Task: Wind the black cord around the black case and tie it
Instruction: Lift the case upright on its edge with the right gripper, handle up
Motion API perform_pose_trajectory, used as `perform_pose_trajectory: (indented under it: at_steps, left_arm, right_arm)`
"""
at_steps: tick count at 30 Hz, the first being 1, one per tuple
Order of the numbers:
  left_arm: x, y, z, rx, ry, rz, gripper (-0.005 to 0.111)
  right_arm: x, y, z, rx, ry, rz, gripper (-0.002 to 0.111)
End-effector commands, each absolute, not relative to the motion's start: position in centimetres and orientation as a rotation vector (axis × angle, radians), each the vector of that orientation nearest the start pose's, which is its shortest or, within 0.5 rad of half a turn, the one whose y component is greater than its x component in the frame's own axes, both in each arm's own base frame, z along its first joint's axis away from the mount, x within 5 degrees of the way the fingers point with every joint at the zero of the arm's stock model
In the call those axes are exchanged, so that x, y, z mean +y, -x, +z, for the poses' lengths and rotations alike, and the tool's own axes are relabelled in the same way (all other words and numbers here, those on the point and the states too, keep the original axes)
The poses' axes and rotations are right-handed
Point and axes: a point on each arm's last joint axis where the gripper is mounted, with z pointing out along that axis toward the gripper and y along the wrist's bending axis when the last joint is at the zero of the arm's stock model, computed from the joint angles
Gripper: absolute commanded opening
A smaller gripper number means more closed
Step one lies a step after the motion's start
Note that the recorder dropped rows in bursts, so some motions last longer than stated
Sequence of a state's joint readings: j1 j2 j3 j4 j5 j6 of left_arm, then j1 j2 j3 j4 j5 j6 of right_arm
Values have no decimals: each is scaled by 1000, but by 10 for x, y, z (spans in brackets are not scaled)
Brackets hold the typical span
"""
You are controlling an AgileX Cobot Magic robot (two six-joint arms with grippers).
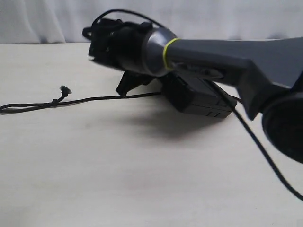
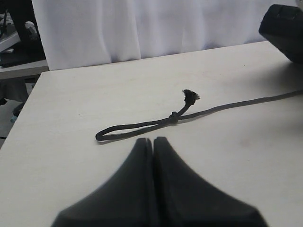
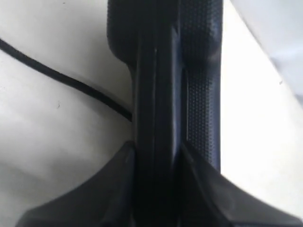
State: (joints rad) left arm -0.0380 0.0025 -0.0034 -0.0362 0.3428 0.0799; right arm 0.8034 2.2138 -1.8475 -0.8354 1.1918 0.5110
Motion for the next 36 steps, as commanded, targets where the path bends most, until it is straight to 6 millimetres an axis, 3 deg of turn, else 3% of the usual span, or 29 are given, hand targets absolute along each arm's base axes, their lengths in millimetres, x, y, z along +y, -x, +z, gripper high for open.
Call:
perform_pose_trajectory:
  at_steps: [1,11,26,36]
  left_arm:
    - [-3,-54,183,1812,-77,-12,0]
    - [-3,-54,183,1812,-77,-12,0]
    - [-3,-54,183,1812,-77,-12,0]
    - [-3,-54,183,1812,-77,-12,0]
  right_arm:
    - [255,-375,244,2522,561,-612,4]
    - [189,-397,275,2663,379,-375,4]
    - [94,-428,277,2800,224,119,4]
    - [64,-431,298,2703,197,388,4]
